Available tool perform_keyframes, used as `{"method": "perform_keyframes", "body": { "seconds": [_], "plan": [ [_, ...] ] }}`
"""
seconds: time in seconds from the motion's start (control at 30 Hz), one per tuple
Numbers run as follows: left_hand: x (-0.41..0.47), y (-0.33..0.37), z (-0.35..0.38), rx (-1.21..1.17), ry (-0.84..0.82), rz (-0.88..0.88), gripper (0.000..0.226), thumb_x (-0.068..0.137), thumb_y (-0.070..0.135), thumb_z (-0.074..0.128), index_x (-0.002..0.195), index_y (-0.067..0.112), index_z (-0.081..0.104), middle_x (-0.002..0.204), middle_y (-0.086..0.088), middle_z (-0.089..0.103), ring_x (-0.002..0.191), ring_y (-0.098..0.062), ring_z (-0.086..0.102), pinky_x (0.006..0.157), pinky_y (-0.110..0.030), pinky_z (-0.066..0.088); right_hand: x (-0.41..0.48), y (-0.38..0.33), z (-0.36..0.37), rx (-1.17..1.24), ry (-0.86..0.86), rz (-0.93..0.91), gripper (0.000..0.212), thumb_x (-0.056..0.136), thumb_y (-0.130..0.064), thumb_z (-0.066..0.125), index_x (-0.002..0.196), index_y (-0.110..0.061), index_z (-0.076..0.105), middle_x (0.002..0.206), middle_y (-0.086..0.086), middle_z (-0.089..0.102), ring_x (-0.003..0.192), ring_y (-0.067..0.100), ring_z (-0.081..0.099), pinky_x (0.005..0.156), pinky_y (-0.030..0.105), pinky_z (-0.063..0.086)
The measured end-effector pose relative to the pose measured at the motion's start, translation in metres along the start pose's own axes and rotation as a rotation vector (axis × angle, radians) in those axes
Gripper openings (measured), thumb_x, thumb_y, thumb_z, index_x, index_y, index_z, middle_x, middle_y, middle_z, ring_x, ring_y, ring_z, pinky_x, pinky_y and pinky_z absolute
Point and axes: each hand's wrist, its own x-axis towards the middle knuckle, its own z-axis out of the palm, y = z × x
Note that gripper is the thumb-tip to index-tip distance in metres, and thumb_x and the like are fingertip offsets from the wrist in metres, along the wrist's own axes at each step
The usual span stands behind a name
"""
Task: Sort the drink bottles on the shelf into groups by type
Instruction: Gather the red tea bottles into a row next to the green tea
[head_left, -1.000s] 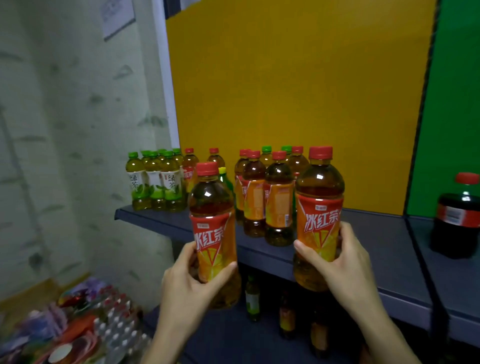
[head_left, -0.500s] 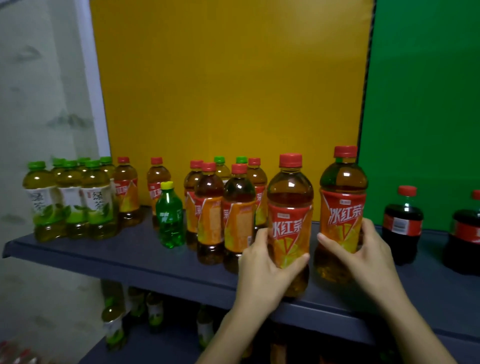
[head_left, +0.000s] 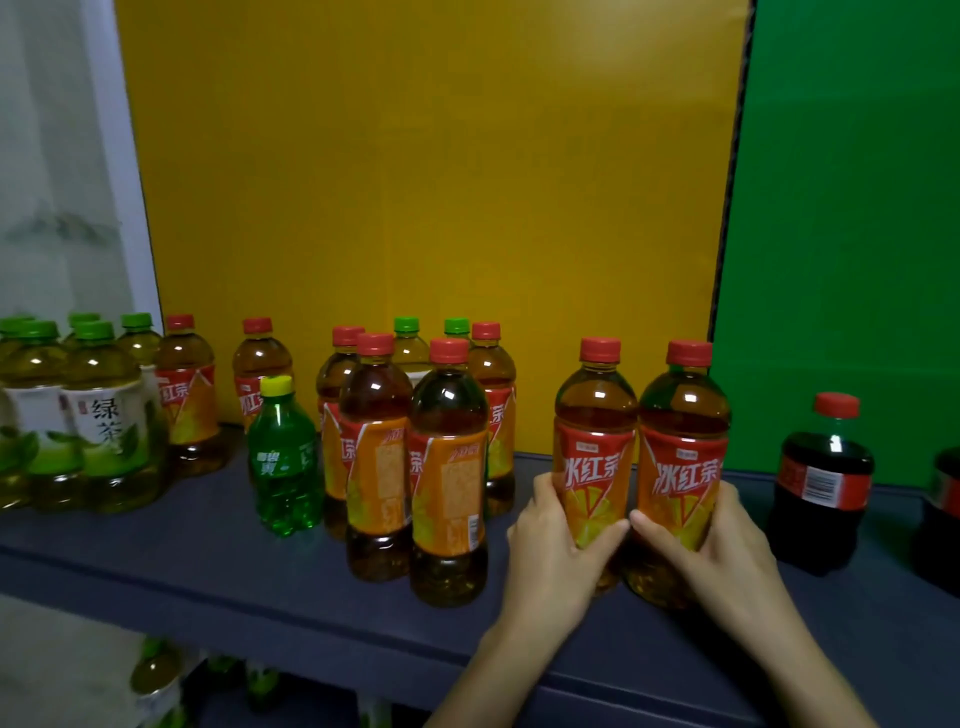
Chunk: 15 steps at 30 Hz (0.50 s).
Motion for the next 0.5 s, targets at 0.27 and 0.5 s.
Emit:
{"method": "perform_keyframes", "body": {
  "seconds": [0.27,0.5],
  "plan": [
    [-0.007,-0.002,-0.01,0.004,-0.14,-0.063,0.079,0.081,0.045,0.063,0.141,0.025,0.016,0.14,0.011,0.037,0.13,-0.008,0.035,0.107,-0.028,0.033,-0.009,-0.005,0.001,-0.081,0.024,-0.02,0.09,0.061,-0.051,0.068,0.137,-0.015,0.034,0.13,0.009,0.046,0.123,0.024,0.043,0.098,0.042,0.04],
    [-0.056,-0.026,-0.088,-0.086,-0.059,-0.025,0.026,0.075,0.041,0.069,0.095,0.046,0.054,0.098,0.027,0.062,0.095,0.008,0.056,0.08,-0.012,0.049,-0.043,-0.024,0.005,-0.18,0.296,-0.21,0.088,0.069,-0.078,0.041,0.126,-0.01,0.047,0.123,0.016,0.049,0.111,0.032,0.05,0.092,0.03,0.043]
  ]
}}
